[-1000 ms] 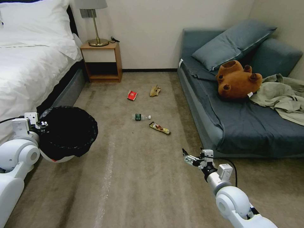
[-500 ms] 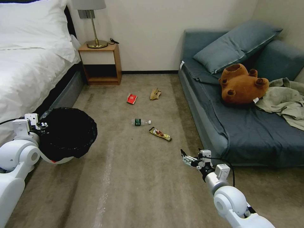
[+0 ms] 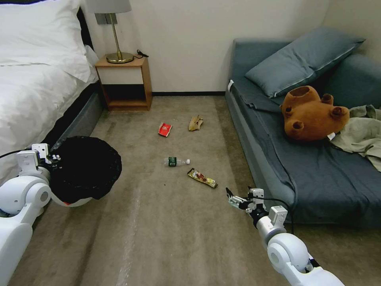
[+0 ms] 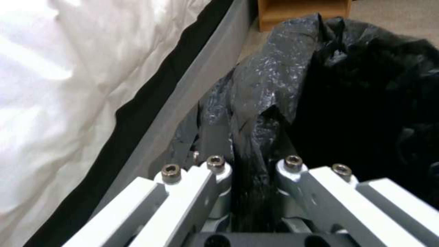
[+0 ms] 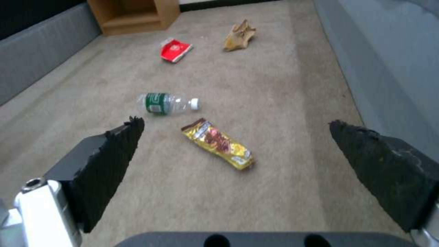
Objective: Pick up the trash bin, then pick up the garbage on the floor and place it into the trash bin.
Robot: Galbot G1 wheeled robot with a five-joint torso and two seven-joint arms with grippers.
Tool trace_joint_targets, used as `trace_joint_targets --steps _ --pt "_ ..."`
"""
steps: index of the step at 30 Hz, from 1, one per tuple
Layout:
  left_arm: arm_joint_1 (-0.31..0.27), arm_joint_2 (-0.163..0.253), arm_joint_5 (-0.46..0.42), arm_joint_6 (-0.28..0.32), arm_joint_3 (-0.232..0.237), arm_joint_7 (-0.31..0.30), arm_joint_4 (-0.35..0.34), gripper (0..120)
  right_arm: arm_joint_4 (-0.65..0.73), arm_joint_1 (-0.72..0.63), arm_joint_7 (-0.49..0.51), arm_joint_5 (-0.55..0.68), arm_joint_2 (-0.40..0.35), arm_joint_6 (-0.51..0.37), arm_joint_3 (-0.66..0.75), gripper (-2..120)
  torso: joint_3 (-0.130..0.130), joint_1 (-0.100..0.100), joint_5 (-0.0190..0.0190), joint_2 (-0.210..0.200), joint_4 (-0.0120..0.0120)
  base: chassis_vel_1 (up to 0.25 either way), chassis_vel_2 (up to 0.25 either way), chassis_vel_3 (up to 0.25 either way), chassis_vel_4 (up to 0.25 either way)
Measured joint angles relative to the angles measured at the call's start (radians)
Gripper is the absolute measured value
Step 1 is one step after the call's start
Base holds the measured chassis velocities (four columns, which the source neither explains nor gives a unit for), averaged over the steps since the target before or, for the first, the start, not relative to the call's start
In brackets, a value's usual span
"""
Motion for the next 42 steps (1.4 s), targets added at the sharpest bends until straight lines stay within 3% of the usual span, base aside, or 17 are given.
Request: trace_joint_targets --steps 21,42 --pt "0.019 0.004 -0.002 -0.001 -0.004 -0.001 -0.016 6 0.001 -0.016 -0.001 -0.019 0.015 0.003 -0.003 100 0.0 0.0 0.0002 0.0 0.0003 -0.141 0.14 0.137 -0.14" --pt "0.042 -0.024 0.021 -0.009 -0.009 0.013 -0.02 6 0.002 -0.029 -0.001 -0.035 0.027 0.005 -0.004 100 0.0 0.0 0.0 0.0 0.0 -0.144 0.142 0.146 -0.147"
